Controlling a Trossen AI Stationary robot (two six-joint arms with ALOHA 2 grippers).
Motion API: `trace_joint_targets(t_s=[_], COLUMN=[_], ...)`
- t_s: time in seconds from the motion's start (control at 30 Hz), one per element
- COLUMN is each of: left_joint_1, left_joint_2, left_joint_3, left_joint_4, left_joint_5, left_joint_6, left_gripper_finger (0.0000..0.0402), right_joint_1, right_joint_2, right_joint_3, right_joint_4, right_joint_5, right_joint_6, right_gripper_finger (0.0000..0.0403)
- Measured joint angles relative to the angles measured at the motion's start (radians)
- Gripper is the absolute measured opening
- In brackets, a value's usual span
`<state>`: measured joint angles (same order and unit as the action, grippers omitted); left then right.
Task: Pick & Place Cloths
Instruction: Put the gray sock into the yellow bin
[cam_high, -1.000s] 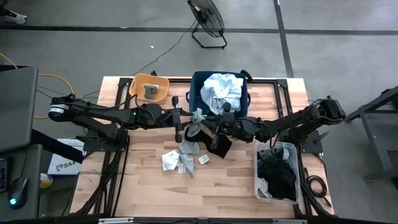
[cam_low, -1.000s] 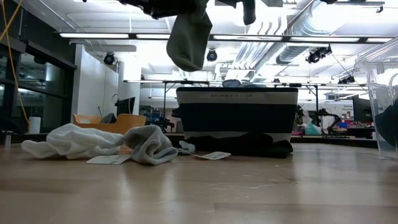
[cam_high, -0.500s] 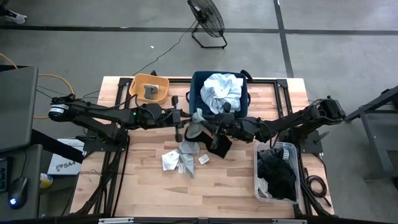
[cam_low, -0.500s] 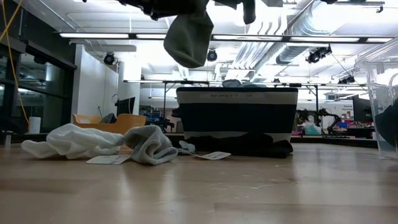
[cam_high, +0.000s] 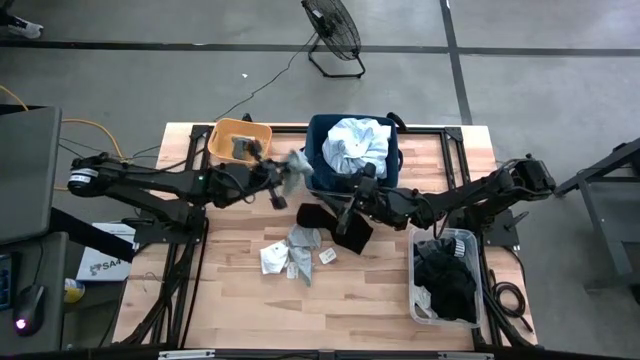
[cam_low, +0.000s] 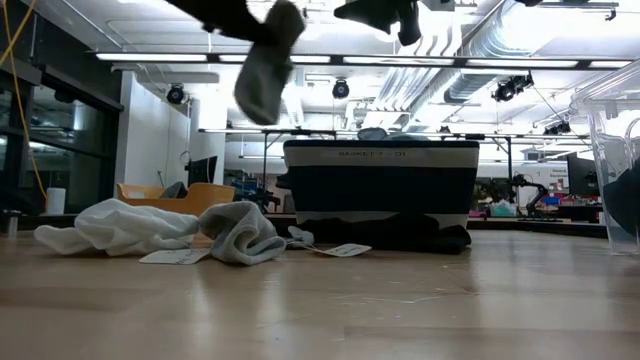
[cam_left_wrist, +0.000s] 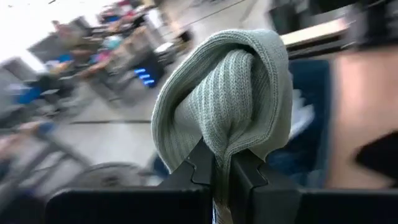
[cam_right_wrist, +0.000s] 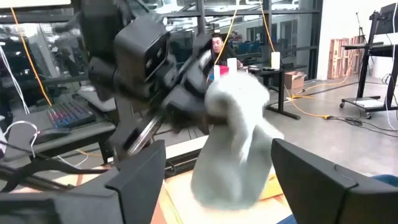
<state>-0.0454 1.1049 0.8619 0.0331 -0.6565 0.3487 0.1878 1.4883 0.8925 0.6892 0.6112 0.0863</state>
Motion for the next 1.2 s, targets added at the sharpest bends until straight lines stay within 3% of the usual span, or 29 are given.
trace_joint_targets(t_s=[0.23, 0.43, 0.5, 0.6, 0.73, 1.0, 1.2], left_joint_1=[0.014, 0.188, 0.277, 0.414, 0.566, 0.778, 0.842], left_joint_2=[-0.114, -0.149, -0.147, -0.135, -0.114, -0.029, 0.099], left_joint_3=[0.000, 0.002, 0.001, 0.002, 0.000, 0.000, 0.000], left_joint_4=[-0.183, -0.382, -0.454, -0.506, -0.503, -0.503, -0.472], left_joint_5=[-0.215, -0.246, -0.220, -0.097, 0.031, 0.076, 0.088], left_joint_6=[0.040, -0.065, -0.140, -0.235, -0.276, -0.306, -0.339], left_gripper_finger=[0.0010, 0.0010, 0.0010, 0.0010, 0.0010, 0.0010, 0.0010], right_joint_1=[0.002, 0.002, 0.002, 0.002, 0.002, 0.001, 0.001], right_joint_2=[0.000, 0.000, 0.000, 0.000, 0.000, 0.000, 0.000], right_joint_3=[0.000, 0.000, 0.000, 0.000, 0.000, 0.000, 0.000], right_joint_4=[-0.005, -0.009, -0.021, -0.049, -0.061, -0.066, -0.074], right_joint_5=[-0.004, -0.004, -0.004, -0.004, -0.001, -0.001, 0.000], right_joint_6=[0.000, 0.006, 0.035, 0.065, 0.069, 0.071, 0.071], right_gripper_finger=[0.0290, 0.0290, 0.0290, 0.0290, 0.0290, 0.0290, 0.0290])
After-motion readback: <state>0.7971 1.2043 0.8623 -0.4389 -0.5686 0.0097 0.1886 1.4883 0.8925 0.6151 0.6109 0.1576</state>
